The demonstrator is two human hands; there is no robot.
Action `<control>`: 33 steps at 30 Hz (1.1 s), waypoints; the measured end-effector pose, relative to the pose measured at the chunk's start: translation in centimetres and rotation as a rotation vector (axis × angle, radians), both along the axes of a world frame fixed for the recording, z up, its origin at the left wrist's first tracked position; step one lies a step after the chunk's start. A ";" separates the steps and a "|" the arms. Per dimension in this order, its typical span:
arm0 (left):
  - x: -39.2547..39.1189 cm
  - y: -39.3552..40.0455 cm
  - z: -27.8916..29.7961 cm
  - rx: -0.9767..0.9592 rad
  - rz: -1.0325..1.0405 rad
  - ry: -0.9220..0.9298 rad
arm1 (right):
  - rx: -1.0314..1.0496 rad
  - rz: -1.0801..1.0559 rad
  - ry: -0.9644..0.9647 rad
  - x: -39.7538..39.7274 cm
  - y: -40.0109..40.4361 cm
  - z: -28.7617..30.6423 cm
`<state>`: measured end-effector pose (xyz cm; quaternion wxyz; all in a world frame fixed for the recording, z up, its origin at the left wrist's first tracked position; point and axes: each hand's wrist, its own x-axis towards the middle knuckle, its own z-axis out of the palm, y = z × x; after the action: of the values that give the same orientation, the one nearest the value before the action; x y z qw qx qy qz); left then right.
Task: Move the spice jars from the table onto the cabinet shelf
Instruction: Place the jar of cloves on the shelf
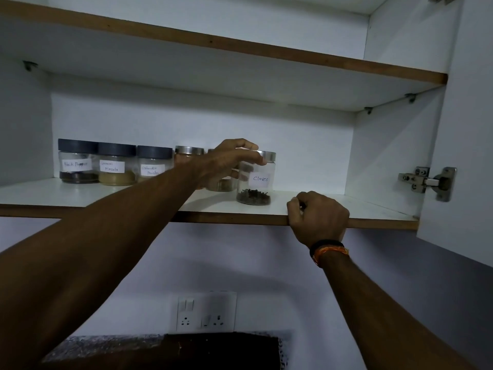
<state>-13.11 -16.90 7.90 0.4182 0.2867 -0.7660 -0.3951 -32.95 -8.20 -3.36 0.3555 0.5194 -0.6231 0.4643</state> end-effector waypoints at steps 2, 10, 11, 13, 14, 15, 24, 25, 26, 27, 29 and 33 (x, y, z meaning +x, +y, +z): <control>0.1 -0.6 0.3 -0.086 0.025 -0.030 | -0.024 0.019 -0.004 -0.1 -0.2 -0.1; -0.4 -2.9 3.0 -0.639 0.295 -0.432 | -0.124 0.049 0.005 -0.3 -0.7 -0.4; -0.6 -3.2 3.1 -0.671 0.322 -0.483 | -0.135 0.051 0.011 -0.3 -0.7 -0.4; -0.9 -3.8 3.3 -0.711 0.368 -0.551 | -0.150 0.058 0.017 -0.4 -0.8 -0.5; -1.0 -4.1 3.4 -0.726 0.387 -0.570 | -0.153 0.063 0.018 -0.3 -0.8 -0.5; -1.2 -4.4 3.3 -0.742 0.404 -0.584 | -0.157 0.069 0.019 -0.4 -0.7 -0.5; -1.8 -6.6 1.7 -0.755 0.507 -0.531 | -0.191 0.107 0.034 -0.4 -0.8 -0.6; -1.9 -6.8 1.6 -0.749 0.515 -0.525 | -0.191 0.116 0.033 -0.5 -0.8 -0.7; -2.0 -6.9 1.5 -0.744 0.523 -0.525 | -0.190 0.125 0.030 -0.5 -0.9 -0.7; -2.0 -6.9 1.5 -0.744 0.529 -0.529 | -0.190 0.130 0.029 -0.4 -0.8 -0.7; -2.2 -7.0 1.4 -0.741 0.537 -0.537 | -0.185 0.136 0.029 -0.4 -0.8 -0.6; -2.5 -7.0 1.4 -0.748 0.563 -0.549 | -0.179 0.137 0.031 -0.4 -0.8 -0.5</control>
<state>-15.62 -23.90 9.28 0.3658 0.4049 -0.8292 0.1212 -33.39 -9.02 -3.90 0.3777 0.5339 -0.5366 0.5332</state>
